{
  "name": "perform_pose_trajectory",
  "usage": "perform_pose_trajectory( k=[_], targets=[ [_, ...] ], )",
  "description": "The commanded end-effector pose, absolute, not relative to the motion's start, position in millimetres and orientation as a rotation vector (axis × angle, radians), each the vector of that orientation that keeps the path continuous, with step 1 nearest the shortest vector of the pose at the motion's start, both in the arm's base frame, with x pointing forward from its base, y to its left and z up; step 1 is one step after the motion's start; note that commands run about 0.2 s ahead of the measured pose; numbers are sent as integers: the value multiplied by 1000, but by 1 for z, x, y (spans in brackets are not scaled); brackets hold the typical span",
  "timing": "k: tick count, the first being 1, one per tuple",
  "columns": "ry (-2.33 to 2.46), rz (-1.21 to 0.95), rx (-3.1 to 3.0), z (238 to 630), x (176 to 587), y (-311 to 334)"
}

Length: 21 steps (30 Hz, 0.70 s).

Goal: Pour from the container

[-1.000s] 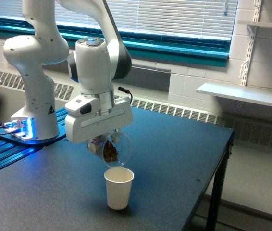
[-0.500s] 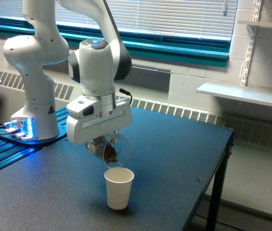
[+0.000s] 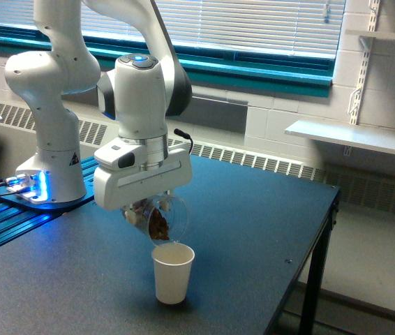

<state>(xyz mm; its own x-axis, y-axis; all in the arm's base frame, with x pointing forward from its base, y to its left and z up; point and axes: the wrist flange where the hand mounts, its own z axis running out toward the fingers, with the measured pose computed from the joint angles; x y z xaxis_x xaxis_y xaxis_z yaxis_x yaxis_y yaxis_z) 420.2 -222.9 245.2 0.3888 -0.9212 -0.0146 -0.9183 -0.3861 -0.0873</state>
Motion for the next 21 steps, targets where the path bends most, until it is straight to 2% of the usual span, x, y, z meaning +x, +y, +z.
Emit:
perform_pose_trajectory(
  k=[1,21],
  targets=[
    [1721,-39,-2536,247,422,-228],
    [1683,4,-2587,250,431,-225]
  ],
)
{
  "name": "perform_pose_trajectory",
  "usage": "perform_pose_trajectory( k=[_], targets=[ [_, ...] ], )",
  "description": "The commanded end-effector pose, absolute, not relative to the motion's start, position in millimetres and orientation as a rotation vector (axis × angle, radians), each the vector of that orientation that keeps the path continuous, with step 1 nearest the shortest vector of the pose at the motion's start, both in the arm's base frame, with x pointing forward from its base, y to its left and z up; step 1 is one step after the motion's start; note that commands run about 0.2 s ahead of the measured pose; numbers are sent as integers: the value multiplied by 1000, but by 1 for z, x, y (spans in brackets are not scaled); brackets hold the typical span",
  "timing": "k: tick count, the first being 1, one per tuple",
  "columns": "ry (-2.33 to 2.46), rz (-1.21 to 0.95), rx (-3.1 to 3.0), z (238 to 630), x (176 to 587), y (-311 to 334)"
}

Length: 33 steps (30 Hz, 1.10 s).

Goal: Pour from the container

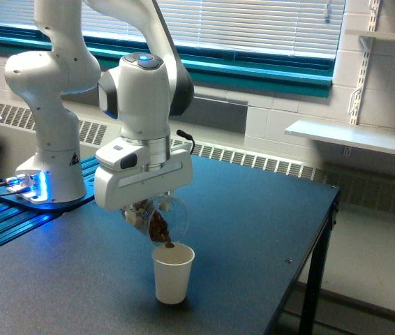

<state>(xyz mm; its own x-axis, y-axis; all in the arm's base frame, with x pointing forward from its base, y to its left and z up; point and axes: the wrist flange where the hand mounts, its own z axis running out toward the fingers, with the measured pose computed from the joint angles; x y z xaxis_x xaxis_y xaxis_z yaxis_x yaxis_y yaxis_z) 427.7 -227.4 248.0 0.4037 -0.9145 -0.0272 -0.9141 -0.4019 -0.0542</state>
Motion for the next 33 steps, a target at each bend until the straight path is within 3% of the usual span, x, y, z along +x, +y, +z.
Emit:
perform_pose_trajectory(
  k=[1,33],
  targets=[
    [1679,9,-2590,249,431,-224],
    [1662,82,-2625,249,433,-222]
  ],
)
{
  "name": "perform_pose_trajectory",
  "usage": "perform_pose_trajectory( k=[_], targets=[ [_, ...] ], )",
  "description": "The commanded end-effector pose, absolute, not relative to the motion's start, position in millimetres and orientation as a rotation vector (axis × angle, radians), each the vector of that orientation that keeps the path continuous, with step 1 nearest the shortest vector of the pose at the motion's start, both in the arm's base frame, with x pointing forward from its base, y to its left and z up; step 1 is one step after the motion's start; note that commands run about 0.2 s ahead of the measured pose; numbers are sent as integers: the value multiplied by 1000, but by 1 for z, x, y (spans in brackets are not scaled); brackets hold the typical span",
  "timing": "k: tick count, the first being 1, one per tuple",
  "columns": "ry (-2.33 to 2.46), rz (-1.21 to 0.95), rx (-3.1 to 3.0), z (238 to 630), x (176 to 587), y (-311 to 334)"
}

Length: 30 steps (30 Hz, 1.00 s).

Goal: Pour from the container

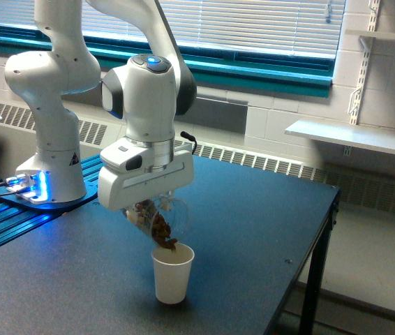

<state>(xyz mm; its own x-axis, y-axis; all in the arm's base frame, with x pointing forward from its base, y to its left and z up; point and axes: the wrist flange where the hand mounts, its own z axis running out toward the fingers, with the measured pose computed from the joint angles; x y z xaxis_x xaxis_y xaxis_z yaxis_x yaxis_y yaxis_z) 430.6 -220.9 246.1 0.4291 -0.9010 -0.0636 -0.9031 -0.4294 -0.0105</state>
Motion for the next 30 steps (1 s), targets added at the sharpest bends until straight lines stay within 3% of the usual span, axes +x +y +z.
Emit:
perform_pose_trajectory(
  k=[1,30],
  targets=[
    [1661,85,-2626,249,433,-222],
    [1645,142,-2663,248,430,-225]
  ],
)
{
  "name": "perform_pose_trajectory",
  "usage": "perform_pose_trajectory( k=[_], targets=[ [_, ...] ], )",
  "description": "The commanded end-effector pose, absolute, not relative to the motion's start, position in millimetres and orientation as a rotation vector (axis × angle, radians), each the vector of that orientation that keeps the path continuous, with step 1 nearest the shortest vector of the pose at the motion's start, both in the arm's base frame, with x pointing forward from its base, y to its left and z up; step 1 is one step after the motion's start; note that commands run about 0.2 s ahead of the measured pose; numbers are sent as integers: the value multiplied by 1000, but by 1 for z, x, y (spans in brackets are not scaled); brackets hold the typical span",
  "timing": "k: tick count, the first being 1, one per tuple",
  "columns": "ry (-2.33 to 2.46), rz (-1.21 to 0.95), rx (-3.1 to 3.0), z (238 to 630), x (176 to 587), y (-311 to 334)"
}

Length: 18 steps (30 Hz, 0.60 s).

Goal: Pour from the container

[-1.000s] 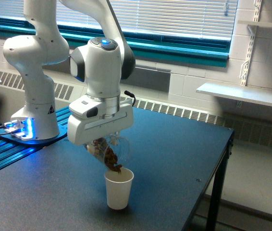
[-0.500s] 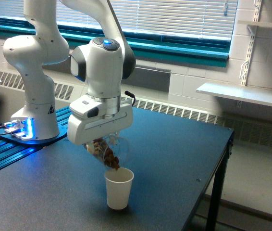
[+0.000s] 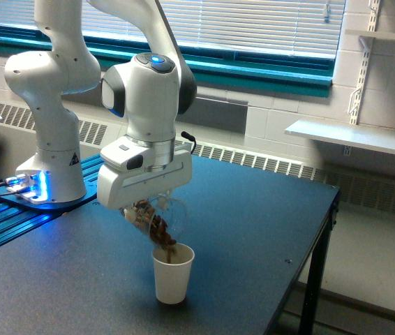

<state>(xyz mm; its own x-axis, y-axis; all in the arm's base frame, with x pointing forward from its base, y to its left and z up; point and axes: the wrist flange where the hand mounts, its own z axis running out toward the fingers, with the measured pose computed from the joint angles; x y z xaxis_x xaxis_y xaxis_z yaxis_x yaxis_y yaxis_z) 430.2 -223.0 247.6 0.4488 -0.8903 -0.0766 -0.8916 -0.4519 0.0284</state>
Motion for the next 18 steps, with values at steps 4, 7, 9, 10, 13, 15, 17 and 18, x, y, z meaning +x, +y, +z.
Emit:
perform_pose_trajectory(
  k=[4,7,9,10,13,15,17,18],
  targets=[
    [1641,146,-2671,248,429,-224],
    [1637,146,-2675,249,430,-223],
    [1635,145,-2678,250,431,-223],
    [1633,142,-2676,250,432,-223],
    [1629,147,-2684,250,432,-222],
    [1626,146,-2684,251,433,-222],
    [1624,145,-2688,252,433,-222],
    [1623,146,-2689,252,433,-222]
  ],
)
